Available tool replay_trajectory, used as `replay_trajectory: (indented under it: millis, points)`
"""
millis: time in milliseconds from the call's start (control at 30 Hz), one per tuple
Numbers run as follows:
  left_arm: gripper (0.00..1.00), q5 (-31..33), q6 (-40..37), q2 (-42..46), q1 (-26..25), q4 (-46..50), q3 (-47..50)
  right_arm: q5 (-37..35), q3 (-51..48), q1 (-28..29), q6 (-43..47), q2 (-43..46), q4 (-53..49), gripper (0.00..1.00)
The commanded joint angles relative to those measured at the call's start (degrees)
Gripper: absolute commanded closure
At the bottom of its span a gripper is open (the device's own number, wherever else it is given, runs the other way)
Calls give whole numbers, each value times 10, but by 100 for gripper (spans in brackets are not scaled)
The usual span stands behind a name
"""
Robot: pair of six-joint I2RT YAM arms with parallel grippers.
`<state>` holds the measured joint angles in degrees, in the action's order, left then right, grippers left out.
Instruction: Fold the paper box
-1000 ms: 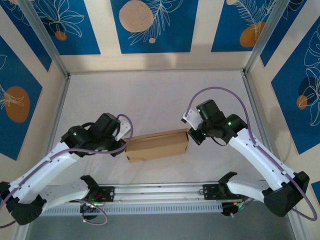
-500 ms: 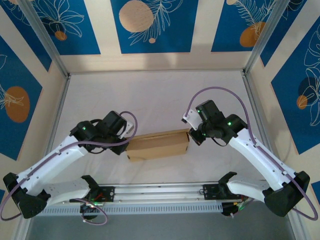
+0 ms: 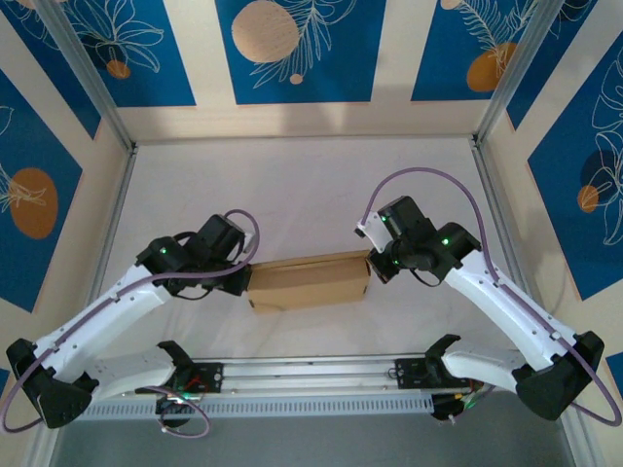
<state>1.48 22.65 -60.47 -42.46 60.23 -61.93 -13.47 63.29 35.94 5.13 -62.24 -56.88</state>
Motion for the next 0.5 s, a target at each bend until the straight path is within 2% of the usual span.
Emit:
replay_trajectory:
  millis: [0,300,467]
  points:
    - [90,-20,16,8,10,-22,22,14,22,5,-35,-3,-22,100]
    - [97,-56,42,23,27,-66,40,71,53,5,-88,-22,-49,100]
    - [99,-63,44,20,27,-74,39,62,58,5,-139,-25,-47,100]
